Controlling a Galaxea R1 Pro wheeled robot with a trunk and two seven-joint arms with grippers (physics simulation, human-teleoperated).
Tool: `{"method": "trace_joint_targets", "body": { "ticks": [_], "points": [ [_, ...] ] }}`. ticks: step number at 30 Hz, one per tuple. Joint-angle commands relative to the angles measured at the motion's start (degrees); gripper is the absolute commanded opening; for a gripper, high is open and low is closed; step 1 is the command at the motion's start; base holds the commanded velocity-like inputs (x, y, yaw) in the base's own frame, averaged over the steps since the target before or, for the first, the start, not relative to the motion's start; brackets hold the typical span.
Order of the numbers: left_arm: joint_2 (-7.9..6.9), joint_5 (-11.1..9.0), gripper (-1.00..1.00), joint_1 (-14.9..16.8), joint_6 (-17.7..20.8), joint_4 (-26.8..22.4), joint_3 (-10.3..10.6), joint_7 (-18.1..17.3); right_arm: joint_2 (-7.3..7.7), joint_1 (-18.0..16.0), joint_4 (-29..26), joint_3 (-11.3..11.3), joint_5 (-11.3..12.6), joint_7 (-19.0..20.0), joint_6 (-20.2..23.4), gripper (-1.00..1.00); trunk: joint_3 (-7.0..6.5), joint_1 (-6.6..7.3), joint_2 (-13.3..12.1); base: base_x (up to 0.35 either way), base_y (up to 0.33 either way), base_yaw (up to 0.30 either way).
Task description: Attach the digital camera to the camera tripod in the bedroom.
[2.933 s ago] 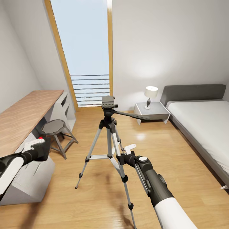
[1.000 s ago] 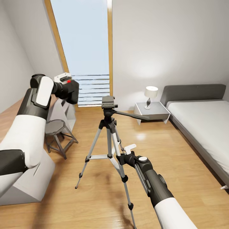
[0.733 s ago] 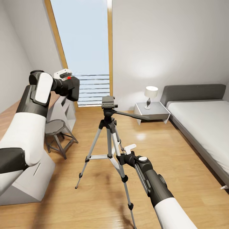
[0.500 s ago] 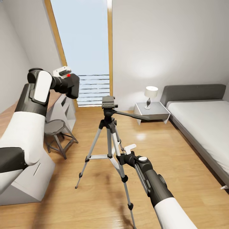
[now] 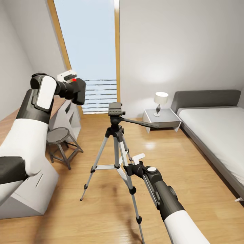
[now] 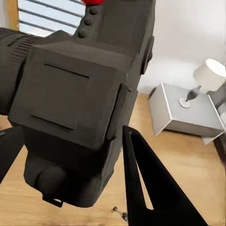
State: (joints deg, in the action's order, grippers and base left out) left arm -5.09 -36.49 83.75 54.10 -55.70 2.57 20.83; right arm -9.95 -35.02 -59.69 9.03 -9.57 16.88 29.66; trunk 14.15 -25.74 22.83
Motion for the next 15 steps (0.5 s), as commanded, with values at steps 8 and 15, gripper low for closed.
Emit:
{"method": "trace_joint_targets", "body": {
  "ticks": [8,15],
  "points": [
    [2.5,-0.5,-1.0,-1.6,0.1,0.4,-2.4,3.2,0.01,0.0,0.3,-0.1,-0.7,0.5,0.2,-1.0,0.12,-0.04,0.1,0.0,0.0,0.0],
    [3.2,-0.5,-1.0,-1.6,0.1,-0.5,-3.6,4.8,0.07,0.0,0.3,-0.1,-0.8,0.5,0.1,-1.0,0.12,-0.04,0.1,0.0,0.0,0.0]
  ]
}}
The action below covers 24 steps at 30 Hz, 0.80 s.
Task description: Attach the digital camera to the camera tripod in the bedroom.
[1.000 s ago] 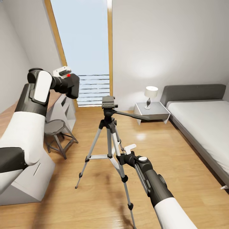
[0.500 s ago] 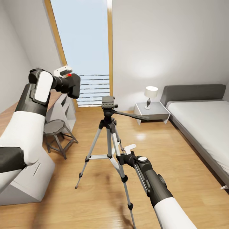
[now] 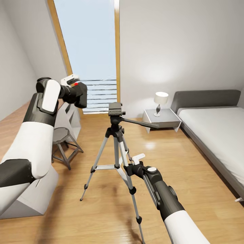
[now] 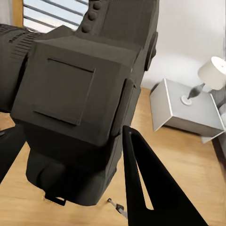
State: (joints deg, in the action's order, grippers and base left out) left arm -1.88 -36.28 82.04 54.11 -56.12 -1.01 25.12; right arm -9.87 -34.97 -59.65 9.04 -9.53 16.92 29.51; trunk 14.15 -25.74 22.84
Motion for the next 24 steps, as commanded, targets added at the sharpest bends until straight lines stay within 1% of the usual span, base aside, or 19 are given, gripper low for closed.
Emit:
{"method": "trace_joint_targets", "body": {
  "ticks": [1,10,19,21,23,24],
  "points": [
    [-0.02,-0.7,-1.0,0.1,0.1,-0.4,0.3,0.2,-0.02,0.0,0.3,-0.1,-0.8,0.5,0.2,-1.0,0.12,-0.05,0.1,0.0,0.0,0.0],
    [-0.18,-0.6,-1.0,0.1,0.0,-3.3,3.2,-2.7,-0.02,0.0,0.3,-0.1,-0.8,0.5,0.2,-1.0,0.12,-0.05,0.1,0.0,0.0,0.0],
    [-0.22,-0.6,-1.0,0.1,-0.1,-5.1,6.1,-5.6,0.01,0.0,0.3,-0.1,-0.8,0.5,0.2,-1.0,0.12,-0.05,0.1,0.0,0.0,0.0],
    [-0.24,-0.6,-1.0,0.1,-0.1,-5.7,6.8,-5.8,0.02,0.0,0.3,-0.1,-0.8,0.5,0.2,-1.0,0.12,-0.05,0.1,0.0,0.0,0.0],
    [-0.61,-0.6,-1.0,0.1,-0.1,-6.4,7.4,-6.2,0.02,0.0,0.3,-0.1,-0.8,0.5,0.2,-1.0,0.12,-0.05,0.1,0.0,0.0,0.0],
    [-0.8,-0.6,-1.0,0.1,-0.1,-7.4,8.2,-7.0,0.02,0.0,1.0,-0.1,-0.8,0.5,0.2,-1.0,0.12,-0.05,0.1,0.0,0.0,0.0]
  ]
}}
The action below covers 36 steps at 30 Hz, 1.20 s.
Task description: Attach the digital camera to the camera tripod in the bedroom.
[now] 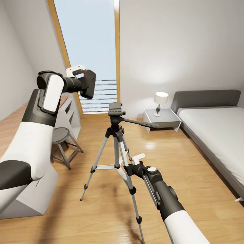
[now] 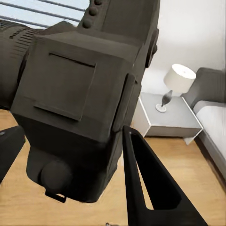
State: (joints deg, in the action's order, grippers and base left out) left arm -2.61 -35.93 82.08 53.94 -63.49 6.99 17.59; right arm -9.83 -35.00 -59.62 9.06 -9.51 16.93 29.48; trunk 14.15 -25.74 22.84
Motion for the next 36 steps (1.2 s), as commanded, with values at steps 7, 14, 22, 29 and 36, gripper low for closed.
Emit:
{"method": "trace_joint_targets", "body": {
  "ticks": [7,14,22,29,36],
  "points": [
    [-1.64,-0.2,-1.0,0.0,-1.3,-1.5,1.8,-4.7,-0.01,0.0,1.0,-0.1,-0.8,0.5,0.2,-1.0,0.13,-0.05,0.1,0.0,0.0,0.0],
    [-3.93,1.6,-1.0,0.1,-2.7,-2.3,3.2,-9.1,-0.01,0.0,1.1,-0.1,-0.8,0.4,0.2,-1.0,0.13,-0.05,0.1,0.0,0.0,0.0],
    [-4.74,3.9,-1.0,0.1,-3.0,-2.6,3.4,-14.3,-0.01,0.0,1.1,-0.1,-0.8,0.4,0.2,-1.0,0.13,-0.05,0.1,0.0,0.0,0.0],
    [-5.35,7.2,-1.0,0.1,-3.3,-2.6,3.5,-19.0,-0.02,0.0,1.1,-0.1,-0.8,0.4,0.2,-1.0,0.13,-0.05,0.1,0.0,0.0,0.0],
    [-6.75,9.5,-1.0,0.1,-6.6,-2.6,3.6,-24.7,-0.02,0.0,1.1,-0.1,-0.8,0.3,0.2,-1.0,0.13,-0.05,0.1,0.0,0.0,0.0]
  ]
}}
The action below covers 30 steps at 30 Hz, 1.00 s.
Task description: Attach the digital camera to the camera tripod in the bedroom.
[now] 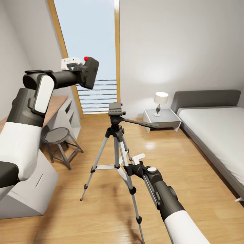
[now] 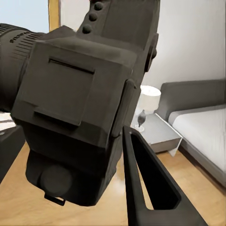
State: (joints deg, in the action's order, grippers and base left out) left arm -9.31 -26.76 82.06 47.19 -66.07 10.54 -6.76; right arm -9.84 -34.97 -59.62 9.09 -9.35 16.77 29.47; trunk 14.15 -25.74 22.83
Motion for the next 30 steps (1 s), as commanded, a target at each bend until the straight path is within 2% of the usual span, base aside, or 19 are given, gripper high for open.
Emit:
{"method": "trace_joint_targets", "body": {
  "ticks": [1,8,10,16,23,28,30],
  "points": [
    [-0.18,0.4,-1.0,0.1,-0.4,0.0,0.1,-1.2,-0.01,0.0,1.1,-0.1,-0.9,0.5,0.2,-1.0,0.12,-0.05,0.1,0.0,0.0,0.0],
    [-1.72,1.5,-1.0,0.1,-3.9,0.0,0.1,-9.0,-0.01,0.0,1.1,-0.1,-0.9,0.5,0.2,-1.0,0.12,-0.05,0.1,0.0,0.0,0.0],
    [-2.13,2.5,-1.0,0.1,-5.1,0.1,0.1,-11.2,-0.01,0.0,1.1,-0.1,-0.9,0.5,0.2,-1.0,0.12,-0.05,0.1,0.0,0.0,0.0],
    [-2.53,5.1,-1.0,0.1,-6.6,0.0,0.1,-14.7,-0.01,0.0,1.1,-0.1,-0.9,0.5,0.2,-1.0,0.12,-0.05,0.1,0.0,0.0,0.0],
    [-2.93,6.0,-1.0,0.1,-7.0,0.1,0.3,-19.4,-0.06,0.0,1.1,-0.1,-0.9,0.5,0.2,-1.0,0.12,-0.05,0.1,0.0,0.0,0.0],
    [-4.19,6.1,-1.0,0.1,-7.0,0.2,2.6,-20.9,-0.09,0.0,1.1,-0.1,-1.0,0.5,0.2,-1.0,0.12,-0.05,0.1,0.0,0.0,0.0],
    [-5.15,6.1,-1.0,0.1,-7.0,0.2,4.1,-21.2,-0.09,0.0,1.1,-0.1,-1.0,0.5,0.2,-1.0,0.12,-0.05,0.1,0.0,0.0,0.0]
  ]
}}
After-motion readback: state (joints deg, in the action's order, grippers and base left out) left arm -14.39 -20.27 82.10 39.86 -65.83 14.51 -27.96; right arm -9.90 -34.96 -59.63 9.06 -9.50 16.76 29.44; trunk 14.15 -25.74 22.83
